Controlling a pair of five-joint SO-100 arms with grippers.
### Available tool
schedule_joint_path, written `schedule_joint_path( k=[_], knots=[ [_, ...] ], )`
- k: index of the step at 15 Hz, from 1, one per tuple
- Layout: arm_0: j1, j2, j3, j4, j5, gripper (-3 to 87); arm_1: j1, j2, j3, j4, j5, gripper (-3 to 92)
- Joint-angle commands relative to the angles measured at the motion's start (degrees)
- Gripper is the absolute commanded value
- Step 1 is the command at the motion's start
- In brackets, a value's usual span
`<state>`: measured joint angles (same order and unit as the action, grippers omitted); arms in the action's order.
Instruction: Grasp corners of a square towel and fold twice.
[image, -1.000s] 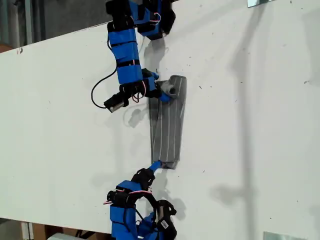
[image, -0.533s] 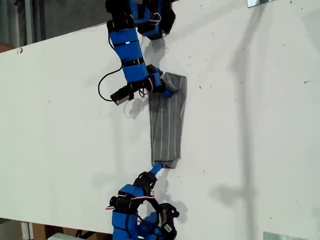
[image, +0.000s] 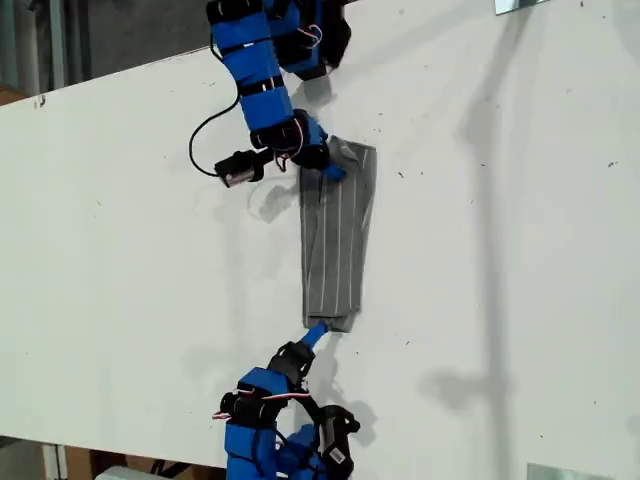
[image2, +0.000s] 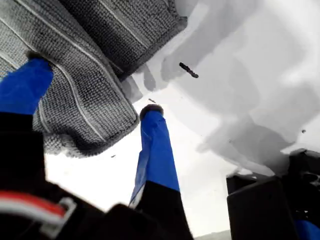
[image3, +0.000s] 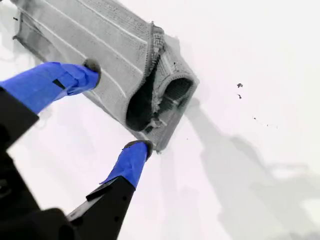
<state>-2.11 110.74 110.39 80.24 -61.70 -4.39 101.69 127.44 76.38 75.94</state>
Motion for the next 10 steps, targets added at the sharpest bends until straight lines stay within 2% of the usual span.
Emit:
schedule_joint_path(
  k=[1, 4, 6, 7, 9, 10],
  knots=[
    [0.88, 2.46, 0.53, -0.62, -1.14, 26.1, -1.85, 3.96, 2.72, -6.68, 1.76, 32.1],
    [1.05, 5.80, 4.92, -3.34, -2.64, 26.0, -1.85, -5.54, 1.49, -12.13, 3.08, 33.6],
    [1.41, 8.79, 6.77, -3.43, -3.52, 25.8, -1.93, -11.78, -3.08, -12.30, 3.16, 31.0],
    [1.67, 10.37, 7.56, -3.43, -3.78, 25.7, -1.67, -12.92, -4.22, -12.30, 3.16, 25.6],
    [2.20, 13.36, 9.93, -3.69, -4.57, 25.7, -0.70, -13.01, -4.39, -12.30, 3.34, -0.1],
    [2.46, 13.97, 11.34, -4.13, -5.27, 25.7, -0.35, -12.92, -4.83, -11.25, 3.43, -0.1]
  ],
)
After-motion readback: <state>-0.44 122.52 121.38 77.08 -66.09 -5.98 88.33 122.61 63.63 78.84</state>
